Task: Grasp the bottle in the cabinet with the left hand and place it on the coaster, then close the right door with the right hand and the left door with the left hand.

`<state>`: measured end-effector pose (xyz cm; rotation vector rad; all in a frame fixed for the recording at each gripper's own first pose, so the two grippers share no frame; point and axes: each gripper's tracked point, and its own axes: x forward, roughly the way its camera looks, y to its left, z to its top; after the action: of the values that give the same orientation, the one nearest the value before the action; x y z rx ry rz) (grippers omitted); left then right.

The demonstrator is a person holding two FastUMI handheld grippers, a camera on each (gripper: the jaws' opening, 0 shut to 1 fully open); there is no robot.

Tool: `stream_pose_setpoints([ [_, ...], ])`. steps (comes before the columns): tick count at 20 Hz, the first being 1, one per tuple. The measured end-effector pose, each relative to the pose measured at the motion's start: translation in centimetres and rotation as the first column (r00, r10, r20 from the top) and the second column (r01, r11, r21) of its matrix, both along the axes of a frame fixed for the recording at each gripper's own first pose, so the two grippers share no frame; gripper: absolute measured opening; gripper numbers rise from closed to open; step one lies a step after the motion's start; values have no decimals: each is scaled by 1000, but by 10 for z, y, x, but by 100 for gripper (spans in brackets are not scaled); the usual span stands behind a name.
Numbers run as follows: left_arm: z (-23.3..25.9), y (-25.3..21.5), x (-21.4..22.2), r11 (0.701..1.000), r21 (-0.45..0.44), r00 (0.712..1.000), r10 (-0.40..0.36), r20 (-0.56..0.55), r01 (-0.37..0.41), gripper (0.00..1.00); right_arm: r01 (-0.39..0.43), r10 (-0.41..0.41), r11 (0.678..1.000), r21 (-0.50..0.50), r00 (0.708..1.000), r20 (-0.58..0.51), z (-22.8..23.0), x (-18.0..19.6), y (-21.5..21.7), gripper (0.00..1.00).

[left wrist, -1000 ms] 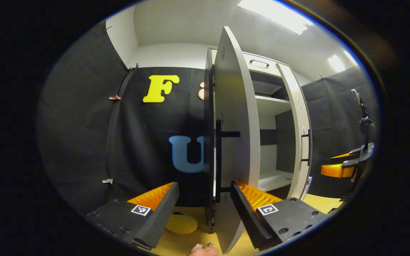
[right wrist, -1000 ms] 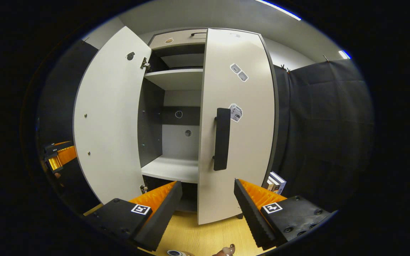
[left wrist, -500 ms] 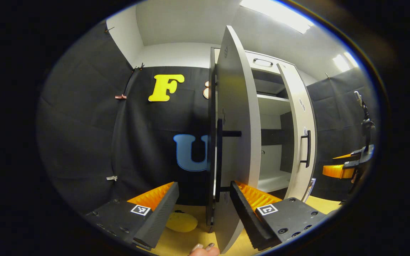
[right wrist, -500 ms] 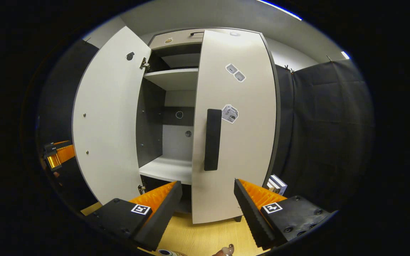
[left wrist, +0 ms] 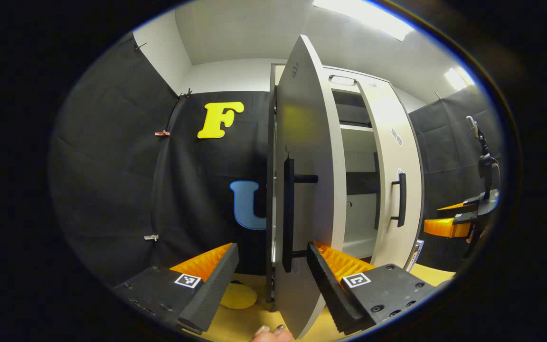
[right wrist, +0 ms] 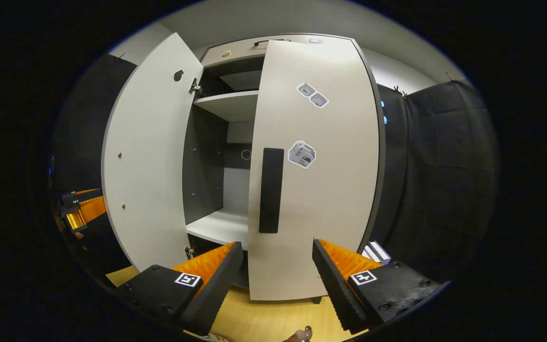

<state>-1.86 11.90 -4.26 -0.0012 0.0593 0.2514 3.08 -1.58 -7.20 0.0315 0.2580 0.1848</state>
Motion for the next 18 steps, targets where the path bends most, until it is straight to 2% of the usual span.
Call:
stream_pose_setpoints([
  [5, -6, -39, 30, 998, -17, 998, -66, 7, 66, 93, 4, -4, 1000, 3, 1000, 0, 0, 6, -24, 98],
  [9, -21, -68, 59, 992, -23, 992, -124, -29, 123, 93, 25, -25, 1000, 1, 1000, 2, 0, 10, -44, 98],
  [12, -23, -87, 63, 987, -16, 987, -157, -42, 157, 93, 39, -39, 999, 4, 999, 5, 0, 9, -55, 98],
  [18, -23, -92, 59, 986, -27, 985, -166, -52, 165, 93, 56, -56, 998, 16, 998, 9, 4, 6, -64, 98],
])
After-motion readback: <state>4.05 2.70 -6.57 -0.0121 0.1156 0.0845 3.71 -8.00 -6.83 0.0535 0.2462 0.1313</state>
